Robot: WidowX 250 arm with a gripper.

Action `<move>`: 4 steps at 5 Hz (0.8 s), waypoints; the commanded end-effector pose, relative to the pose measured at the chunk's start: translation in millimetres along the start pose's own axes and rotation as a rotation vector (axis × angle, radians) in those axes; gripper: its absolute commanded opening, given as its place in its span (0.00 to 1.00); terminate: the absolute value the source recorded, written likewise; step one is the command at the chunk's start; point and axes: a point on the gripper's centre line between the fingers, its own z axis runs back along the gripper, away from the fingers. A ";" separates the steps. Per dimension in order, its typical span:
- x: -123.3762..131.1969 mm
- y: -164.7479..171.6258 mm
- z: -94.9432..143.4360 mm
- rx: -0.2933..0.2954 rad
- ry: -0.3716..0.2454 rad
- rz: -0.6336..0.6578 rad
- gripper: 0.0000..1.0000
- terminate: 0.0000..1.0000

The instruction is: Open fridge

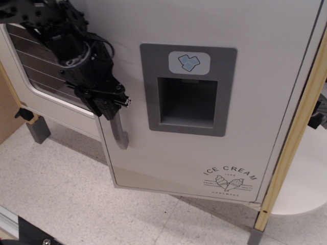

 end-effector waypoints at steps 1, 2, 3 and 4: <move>-11.9 24.6 43.5 -0.062 0.099 0.076 1.00 0.00; -18.1 42.6 59.1 -0.031 0.135 0.157 1.00 0.00; -16.2 63.5 83.4 0.017 0.046 0.296 1.00 0.00; -9.9 80.8 108.0 0.058 -0.053 0.448 1.00 0.00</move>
